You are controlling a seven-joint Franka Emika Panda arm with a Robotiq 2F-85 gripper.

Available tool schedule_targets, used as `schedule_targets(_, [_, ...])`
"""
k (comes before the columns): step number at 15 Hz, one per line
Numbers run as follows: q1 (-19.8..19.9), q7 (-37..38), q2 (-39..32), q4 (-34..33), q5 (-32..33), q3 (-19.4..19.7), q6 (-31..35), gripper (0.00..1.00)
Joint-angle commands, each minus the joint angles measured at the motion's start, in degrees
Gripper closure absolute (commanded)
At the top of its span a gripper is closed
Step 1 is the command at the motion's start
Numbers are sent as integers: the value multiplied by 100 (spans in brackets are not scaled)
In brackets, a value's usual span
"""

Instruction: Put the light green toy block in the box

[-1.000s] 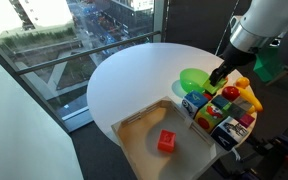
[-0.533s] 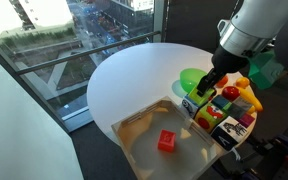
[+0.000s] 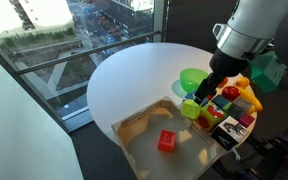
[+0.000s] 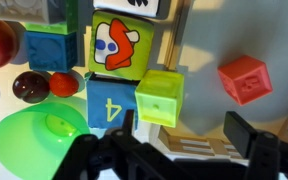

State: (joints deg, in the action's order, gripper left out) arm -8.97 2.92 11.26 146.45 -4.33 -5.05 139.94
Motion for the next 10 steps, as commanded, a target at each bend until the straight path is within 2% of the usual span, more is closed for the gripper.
schedule_targets(1, [94,-102,156,-87,24,-20,-224,0])
schedule_targets(10, [335,98,519,-41,289,-13,-425,0])
